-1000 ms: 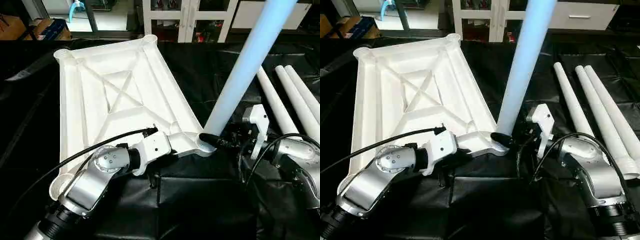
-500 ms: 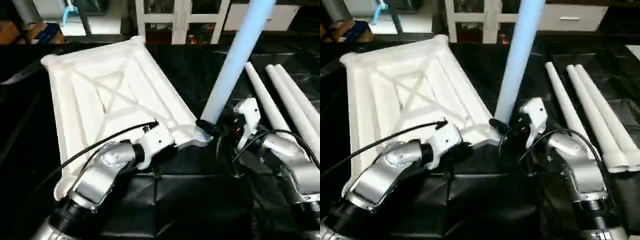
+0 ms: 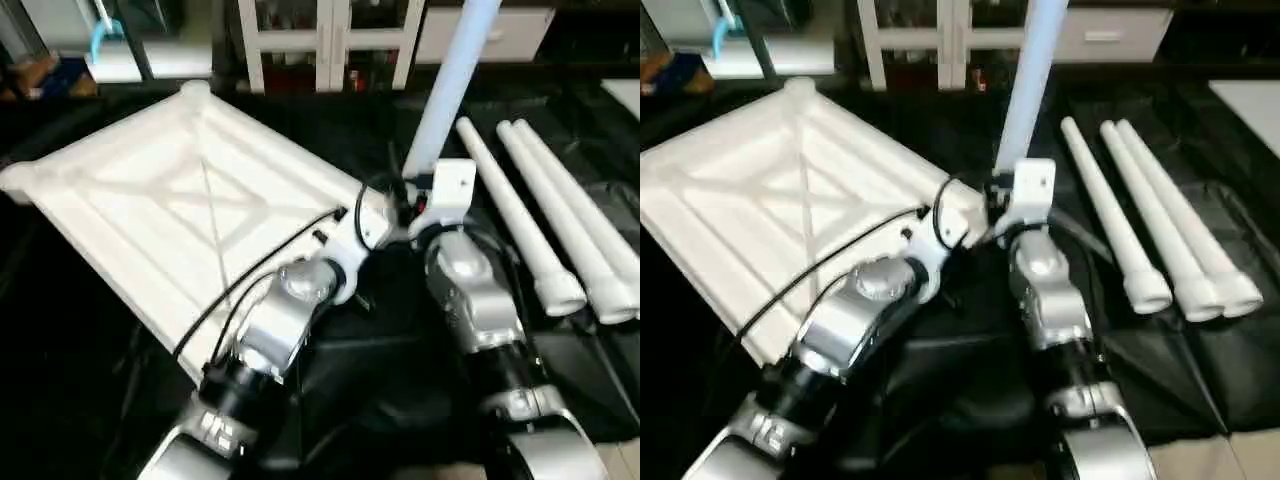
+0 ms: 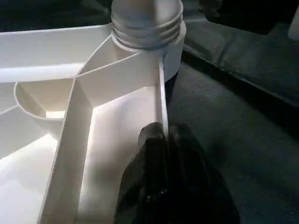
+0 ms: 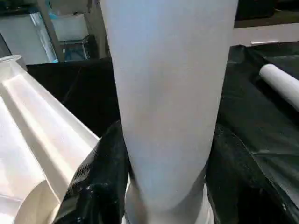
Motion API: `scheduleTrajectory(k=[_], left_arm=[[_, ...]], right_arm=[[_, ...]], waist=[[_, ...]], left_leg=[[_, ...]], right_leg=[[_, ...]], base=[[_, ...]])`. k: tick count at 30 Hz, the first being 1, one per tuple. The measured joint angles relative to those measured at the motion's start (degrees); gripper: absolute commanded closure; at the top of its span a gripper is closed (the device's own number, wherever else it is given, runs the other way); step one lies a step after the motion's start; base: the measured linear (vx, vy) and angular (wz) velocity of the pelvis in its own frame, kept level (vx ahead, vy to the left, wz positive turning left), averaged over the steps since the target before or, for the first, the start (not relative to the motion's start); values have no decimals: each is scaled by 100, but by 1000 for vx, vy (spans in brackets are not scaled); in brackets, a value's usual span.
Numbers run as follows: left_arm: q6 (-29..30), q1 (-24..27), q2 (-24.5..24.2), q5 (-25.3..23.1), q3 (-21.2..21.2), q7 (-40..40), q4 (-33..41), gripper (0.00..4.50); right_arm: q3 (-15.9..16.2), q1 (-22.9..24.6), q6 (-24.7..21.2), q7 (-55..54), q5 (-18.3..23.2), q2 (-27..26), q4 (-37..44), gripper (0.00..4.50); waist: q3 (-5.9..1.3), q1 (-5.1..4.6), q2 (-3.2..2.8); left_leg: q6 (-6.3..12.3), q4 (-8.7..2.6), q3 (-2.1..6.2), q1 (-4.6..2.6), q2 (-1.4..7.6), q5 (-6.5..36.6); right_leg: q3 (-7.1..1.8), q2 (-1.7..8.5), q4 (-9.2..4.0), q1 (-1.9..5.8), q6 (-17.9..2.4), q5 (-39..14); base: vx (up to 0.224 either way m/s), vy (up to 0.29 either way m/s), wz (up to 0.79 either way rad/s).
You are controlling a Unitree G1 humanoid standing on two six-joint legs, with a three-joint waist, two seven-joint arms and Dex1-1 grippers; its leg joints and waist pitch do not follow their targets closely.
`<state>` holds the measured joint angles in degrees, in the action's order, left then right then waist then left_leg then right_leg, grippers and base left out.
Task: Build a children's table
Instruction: Rotate leg to tighten
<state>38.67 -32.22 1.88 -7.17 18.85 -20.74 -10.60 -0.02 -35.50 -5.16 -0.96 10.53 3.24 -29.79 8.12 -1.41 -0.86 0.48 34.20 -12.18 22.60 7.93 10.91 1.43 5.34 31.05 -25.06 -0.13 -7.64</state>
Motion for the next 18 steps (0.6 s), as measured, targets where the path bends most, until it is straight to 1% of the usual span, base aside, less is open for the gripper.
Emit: scheduleTrajectory(k=[3,5,6,7,9,11,12,13,15,18], left_arm=[[-34,3,-90,-5,-13,-6,8,450],[-89,23,-201,7,-2,-43,44,450],[-114,41,-238,13,8,-73,68,450],[-142,59,-289,21,17,-119,92,450],[-321,146,-482,31,125,-318,212,450],[-445,177,-632,44,148,-494,286,450],[-540,200,-734,46,203,-591,335,450],[-614,261,-852,61,244,-697,441,450],[-936,464,-1277,82,290,-1046,701,450],[-1376,661,-1717,122,274,-1411,858,450]], right_arm=[[1,-73,184,171,-35,-13,-200,262],[46,-34,279,453,-40,97,-185,262],[49,6,339,591,-28,153,-168,206],[51,69,360,715,-12,207,-97,193],[54,385,266,1162,108,413,188,186],[59,563,165,1445,185,492,296,159],[60,684,76,1632,273,577,513,159],[71,822,-4,1869,360,729,761,147],[168,1183,-308,2596,605,1299,1492,130],[224,1482,-516,3297,800,1851,2049,104]], waist=[[6,4,18],[6,13,18],[6,22,19],[7,31,20],[7,80,20],[9,120,16],[11,144,10],[12,164,8],[9,189,-10],[6,211,-35]], left_leg=[[0,0,10,0,2,0],[0,0,10,1,2,0],[0,0,10,1,2,0],[0,-1,10,4,2,0],[0,-10,9,9,2,0],[0,-13,7,18,2,0],[0,-20,7,25,2,0],[0,-29,7,30,2,0],[24,-48,10,26,3,-9],[25,-65,25,26,16,-10]], right_leg=[[15,1,-1,0,-2,1],[17,2,0,1,-6,4],[17,2,0,2,-9,6],[16,2,0,2,-13,9],[16,2,2,2,-27,21],[15,2,10,-7,-105,78],[17,2,10,-12,-117,87],[18,2,10,-17,-119,88],[30,2,16,-18,-124,95],[69,-1,15,-17,-117,89]], base=[[0,0,0],[0,0,0],[0,0,0],[0,0,0],[0,0,0],[0,0,0],[0,0,0],[0,0,0],[0,0,0],[0,0,0]])
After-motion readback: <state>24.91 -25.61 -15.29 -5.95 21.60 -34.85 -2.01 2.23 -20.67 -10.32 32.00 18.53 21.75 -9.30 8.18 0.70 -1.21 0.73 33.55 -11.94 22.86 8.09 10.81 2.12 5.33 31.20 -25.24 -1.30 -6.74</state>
